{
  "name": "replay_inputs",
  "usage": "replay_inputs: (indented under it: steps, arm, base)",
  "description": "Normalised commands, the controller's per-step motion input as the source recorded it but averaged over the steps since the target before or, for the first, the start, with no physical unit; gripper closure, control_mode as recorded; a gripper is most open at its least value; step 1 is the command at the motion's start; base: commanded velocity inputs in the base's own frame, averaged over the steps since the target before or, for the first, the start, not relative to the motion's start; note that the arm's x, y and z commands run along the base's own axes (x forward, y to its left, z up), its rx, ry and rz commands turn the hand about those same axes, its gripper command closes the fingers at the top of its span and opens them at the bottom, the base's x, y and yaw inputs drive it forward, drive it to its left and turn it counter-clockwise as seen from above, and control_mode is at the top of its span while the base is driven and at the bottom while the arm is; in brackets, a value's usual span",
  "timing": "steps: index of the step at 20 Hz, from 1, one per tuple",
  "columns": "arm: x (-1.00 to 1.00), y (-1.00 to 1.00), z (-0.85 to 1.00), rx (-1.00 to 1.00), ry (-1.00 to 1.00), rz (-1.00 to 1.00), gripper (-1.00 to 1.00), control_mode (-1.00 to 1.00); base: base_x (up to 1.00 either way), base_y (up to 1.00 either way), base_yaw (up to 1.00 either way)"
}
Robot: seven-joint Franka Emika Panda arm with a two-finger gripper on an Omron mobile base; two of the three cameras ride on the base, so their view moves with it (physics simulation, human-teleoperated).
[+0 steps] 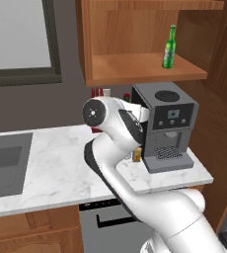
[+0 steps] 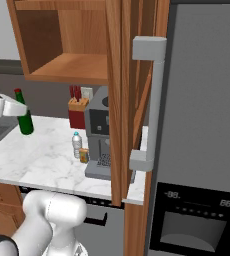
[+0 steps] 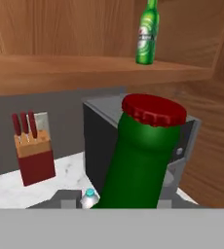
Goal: Sort all alcoholic drinks to one cabinet, and non-alcoholic drinks to the other.
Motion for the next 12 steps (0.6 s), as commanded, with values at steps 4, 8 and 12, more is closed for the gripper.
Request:
replay_inputs:
  steps: [4, 8, 12]
  arm:
    - [-0.14, 0.00, 0.79, 0.06, -0.01, 0.08, 1.00, -1.00]
    - [-0.17, 0.00, 0.78, 0.03, 0.00, 0.03, 1.00, -1.00]
    - [-0.01, 0.00, 0.70, 0.02, -0.03, 0.03, 1.00, -1.00]
  base:
    - [0.00, 0.00, 0.00]
    - [0.00, 0.00, 0.00]
    - [0.00, 0.00, 0.00]
